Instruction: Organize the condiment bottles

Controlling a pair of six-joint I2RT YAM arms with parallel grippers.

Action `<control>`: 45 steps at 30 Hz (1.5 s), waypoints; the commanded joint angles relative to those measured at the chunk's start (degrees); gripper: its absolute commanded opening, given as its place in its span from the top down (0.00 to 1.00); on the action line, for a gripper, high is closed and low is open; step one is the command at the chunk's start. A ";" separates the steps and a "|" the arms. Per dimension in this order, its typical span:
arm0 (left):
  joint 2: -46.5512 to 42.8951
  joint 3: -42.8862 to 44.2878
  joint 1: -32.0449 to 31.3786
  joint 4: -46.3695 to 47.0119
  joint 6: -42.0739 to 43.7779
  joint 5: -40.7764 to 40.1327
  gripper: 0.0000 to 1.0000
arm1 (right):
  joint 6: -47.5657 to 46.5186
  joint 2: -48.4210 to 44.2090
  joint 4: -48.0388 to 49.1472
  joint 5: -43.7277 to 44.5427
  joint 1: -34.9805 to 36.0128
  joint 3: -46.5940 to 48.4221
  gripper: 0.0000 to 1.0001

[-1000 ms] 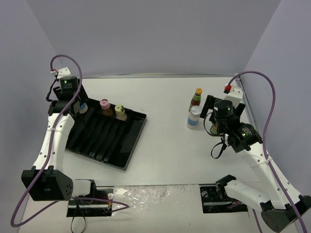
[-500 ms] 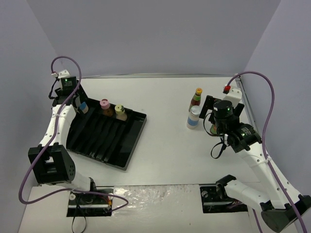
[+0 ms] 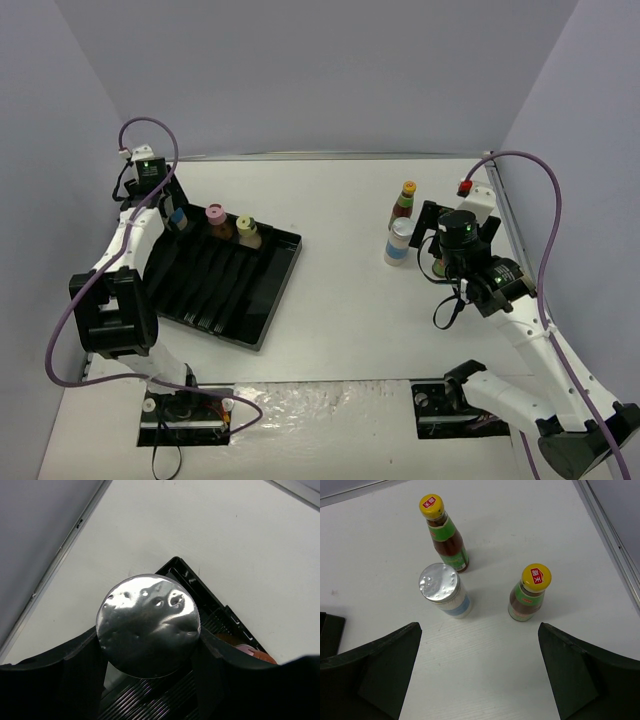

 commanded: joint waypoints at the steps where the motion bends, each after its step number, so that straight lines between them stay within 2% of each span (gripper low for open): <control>1: -0.46 0.80 0.04 10.02 0.97 0.08 1.00 | 0.53 -0.93 3.12 0.52 -0.06 -0.25 0.00; 15: 2.44 -3.09 0.13 13.15 1.14 1.29 0.98 | 0.45 -1.18 3.13 0.43 -0.13 -0.40 0.00; 16: 2.36 -3.10 0.12 12.99 1.06 1.29 0.85 | 0.45 -1.18 3.21 0.43 -0.13 -0.32 0.00; 18: 2.21 -3.25 0.05 12.99 1.14 1.44 0.65 | 0.45 -1.18 3.14 0.43 -0.06 -0.32 0.00; 19: 2.00 -3.33 0.04 12.99 1.15 1.40 0.50 | 0.45 -1.24 3.13 0.43 -0.11 -0.32 0.00; 20: 1.76 -3.36 0.04 12.99 1.15 1.37 0.41 | 0.45 -1.26 3.12 0.43 -0.14 -0.37 0.00; 22: 1.42 -3.20 0.04 11.26 1.15 1.14 0.28 | 0.37 -1.26 3.20 0.43 -0.06 -0.40 0.00; 24: 0.75 -3.18 0.05 10.77 1.38 0.96 0.22 | 0.36 -1.16 3.14 0.52 -0.12 -0.39 0.00; 32: -5.65 -0.80 0.04 6.82 0.53 -2.58 0.15 | 0.36 -1.09 3.12 0.26 -0.14 -0.14 0.00; 38: -11.27 5.02 -0.19 0.93 -0.67 -5.48 0.13 | -0.08 -1.26 3.16 0.96 -0.14 0.17 0.00; 42: -15.22 11.44 -4.83 -4.23 0.31 -7.33 0.12 | 0.11 -0.96 2.93 1.61 -0.22 0.97 0.00; 45: -16.17 15.98 -12.44 -8.17 1.29 -8.41 0.12 | 0.35 -0.36 2.61 2.87 -0.31 1.86 0.00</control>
